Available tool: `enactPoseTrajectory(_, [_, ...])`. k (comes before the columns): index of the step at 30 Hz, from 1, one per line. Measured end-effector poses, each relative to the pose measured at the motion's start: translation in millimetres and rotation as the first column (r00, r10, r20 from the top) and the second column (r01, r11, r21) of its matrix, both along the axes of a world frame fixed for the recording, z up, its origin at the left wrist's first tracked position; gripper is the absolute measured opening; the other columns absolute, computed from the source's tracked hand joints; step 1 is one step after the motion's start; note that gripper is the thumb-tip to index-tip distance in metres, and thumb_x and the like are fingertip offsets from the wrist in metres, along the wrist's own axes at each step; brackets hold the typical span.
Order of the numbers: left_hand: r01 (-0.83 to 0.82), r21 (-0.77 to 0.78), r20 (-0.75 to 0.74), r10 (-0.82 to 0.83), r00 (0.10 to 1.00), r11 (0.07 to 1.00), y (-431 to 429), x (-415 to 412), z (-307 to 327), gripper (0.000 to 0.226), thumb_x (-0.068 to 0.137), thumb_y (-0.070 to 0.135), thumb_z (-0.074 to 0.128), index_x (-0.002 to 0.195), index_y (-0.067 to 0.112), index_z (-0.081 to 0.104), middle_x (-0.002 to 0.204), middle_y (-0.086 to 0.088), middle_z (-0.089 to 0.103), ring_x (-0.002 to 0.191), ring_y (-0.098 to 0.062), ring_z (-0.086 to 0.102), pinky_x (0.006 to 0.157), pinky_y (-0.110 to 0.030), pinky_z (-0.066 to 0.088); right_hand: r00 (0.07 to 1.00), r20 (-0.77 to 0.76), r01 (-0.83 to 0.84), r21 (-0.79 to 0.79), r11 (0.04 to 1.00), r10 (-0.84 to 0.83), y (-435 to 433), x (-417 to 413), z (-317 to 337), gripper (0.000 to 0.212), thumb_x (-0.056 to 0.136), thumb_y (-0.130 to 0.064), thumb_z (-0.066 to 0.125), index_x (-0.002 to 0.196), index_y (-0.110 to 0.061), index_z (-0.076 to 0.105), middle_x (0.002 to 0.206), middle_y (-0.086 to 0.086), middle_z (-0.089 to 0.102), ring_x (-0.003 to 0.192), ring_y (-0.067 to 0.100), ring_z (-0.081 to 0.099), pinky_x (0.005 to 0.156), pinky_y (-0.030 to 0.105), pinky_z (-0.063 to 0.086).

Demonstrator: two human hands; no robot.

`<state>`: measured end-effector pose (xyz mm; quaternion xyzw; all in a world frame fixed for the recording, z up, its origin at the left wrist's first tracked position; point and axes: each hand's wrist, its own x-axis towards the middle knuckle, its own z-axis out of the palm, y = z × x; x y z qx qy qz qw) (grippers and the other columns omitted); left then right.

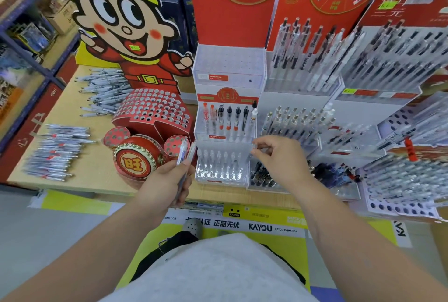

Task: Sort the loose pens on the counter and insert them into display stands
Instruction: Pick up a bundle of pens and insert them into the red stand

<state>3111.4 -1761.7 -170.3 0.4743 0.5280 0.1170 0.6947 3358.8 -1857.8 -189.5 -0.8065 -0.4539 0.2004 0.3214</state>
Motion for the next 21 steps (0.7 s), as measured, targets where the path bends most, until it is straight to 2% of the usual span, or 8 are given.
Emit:
enactPoseTrajectory(3, [-0.015,0.017,0.016,0.015,1.000,1.000,-1.7,-2.7,-3.4,0.033,0.104,0.039,0.050,0.099,0.008,0.060,0.068,-0.007,0.052,0.051,-0.020,0.040,0.053,-0.033,0.030,1.000,-0.013,0.008,-0.008,1.000,-0.008,2.0,-0.9,-5.8,0.025,0.089,-0.024,0.076,0.114,-0.018,0.075,0.097,-0.006,0.074,0.082,0.005,0.064,0.090,0.030,0.056])
enactPoseTrajectory(14, [-0.045,0.015,0.020,0.045,0.999,0.999,-4.4,-7.1,-7.3,0.030,0.105,0.037,0.050,0.098,0.009,0.060,0.070,-0.007,0.053,0.052,-0.021,0.040,0.053,-0.033,0.031,0.998,0.049,-0.046,-0.024,0.999,0.048,9.0,-1.8,-8.7,0.025,0.089,-0.026,0.076,0.113,-0.019,0.076,0.101,-0.005,0.076,0.084,0.005,0.064,0.089,0.031,0.055])
enactPoseTrajectory(21, [-0.032,0.032,-0.006,0.032,0.999,0.999,-4.9,-2.4,-4.8,0.030,0.106,0.035,0.048,0.100,0.008,0.060,0.068,-0.006,0.054,0.052,-0.021,0.041,0.052,-0.033,0.033,0.995,0.084,-0.047,-0.019,0.999,0.048,9.1,-1.3,-6.0,0.025,0.090,-0.026,0.075,0.113,-0.018,0.076,0.100,-0.003,0.076,0.087,0.011,0.068,0.089,0.035,0.057])
